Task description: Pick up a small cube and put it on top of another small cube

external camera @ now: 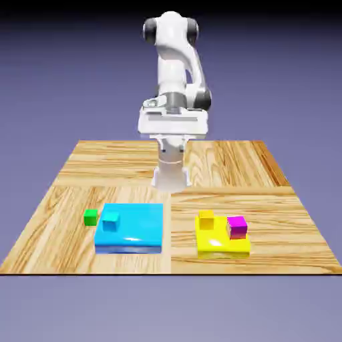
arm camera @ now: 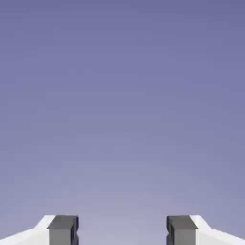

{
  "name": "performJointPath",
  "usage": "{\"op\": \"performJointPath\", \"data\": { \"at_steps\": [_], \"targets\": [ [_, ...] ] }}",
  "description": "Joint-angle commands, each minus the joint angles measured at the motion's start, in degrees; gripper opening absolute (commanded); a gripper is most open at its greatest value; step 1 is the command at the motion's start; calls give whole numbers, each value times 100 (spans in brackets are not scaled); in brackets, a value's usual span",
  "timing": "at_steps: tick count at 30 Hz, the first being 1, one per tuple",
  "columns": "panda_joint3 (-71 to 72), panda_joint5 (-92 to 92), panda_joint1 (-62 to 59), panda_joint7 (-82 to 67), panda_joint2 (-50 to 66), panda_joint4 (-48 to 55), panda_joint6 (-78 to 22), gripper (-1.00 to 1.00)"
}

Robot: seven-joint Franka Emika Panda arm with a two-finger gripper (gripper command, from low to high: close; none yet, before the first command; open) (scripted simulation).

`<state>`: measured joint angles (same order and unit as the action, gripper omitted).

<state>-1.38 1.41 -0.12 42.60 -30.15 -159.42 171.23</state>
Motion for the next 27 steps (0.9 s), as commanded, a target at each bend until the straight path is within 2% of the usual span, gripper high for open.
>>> {"op": "performJointPath", "data": {
  "at_steps": [1,27],
  "targets": [
    [-114,117,-67,12,208,131,-230,0],
    [-3080,3164,-1801,317,5607,3541,-6209,0]
  ]
}}
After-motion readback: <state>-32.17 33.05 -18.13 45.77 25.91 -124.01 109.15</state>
